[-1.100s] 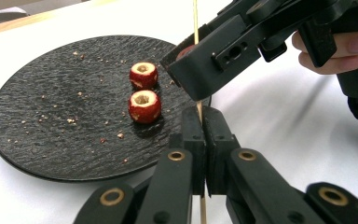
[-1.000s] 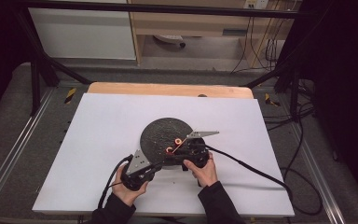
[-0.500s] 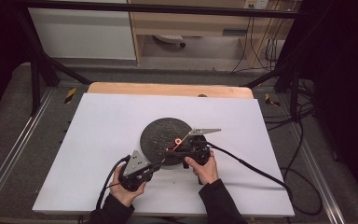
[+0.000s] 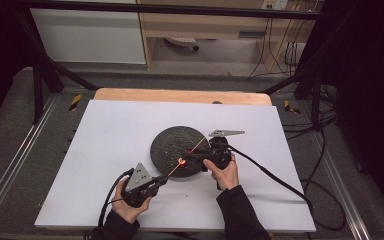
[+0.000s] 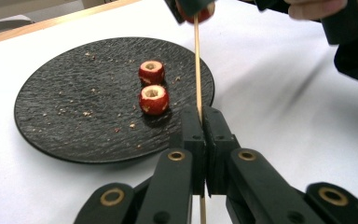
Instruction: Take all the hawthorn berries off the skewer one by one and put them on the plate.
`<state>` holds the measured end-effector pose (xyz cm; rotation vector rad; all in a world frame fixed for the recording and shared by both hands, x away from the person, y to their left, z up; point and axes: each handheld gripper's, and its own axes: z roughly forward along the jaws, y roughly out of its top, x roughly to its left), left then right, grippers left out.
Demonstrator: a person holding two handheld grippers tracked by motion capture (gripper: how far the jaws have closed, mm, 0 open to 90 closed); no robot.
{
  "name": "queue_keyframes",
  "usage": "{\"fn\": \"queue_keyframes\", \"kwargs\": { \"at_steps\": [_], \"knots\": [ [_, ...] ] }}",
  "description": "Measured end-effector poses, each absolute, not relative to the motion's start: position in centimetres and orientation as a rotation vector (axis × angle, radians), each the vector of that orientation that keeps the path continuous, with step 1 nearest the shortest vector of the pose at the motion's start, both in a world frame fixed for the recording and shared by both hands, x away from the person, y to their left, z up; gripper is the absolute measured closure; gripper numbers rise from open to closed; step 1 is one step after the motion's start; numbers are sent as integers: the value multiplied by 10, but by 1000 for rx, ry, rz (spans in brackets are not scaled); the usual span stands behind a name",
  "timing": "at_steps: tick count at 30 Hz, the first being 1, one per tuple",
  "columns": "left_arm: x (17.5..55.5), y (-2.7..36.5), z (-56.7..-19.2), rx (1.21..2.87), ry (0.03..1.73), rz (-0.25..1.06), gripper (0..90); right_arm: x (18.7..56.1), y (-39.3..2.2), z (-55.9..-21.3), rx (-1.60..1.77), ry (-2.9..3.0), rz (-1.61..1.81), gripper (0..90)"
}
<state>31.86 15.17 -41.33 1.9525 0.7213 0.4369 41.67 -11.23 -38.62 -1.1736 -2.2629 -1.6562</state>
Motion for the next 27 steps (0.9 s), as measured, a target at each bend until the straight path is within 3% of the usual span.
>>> {"fn": "queue_keyframes", "kwargs": {
  "at_steps": [27],
  "knots": [
    [317,173,-419,1946,753,432,880,456,-155,-350,-1386,-2287,-1761,611]
  ]
}}
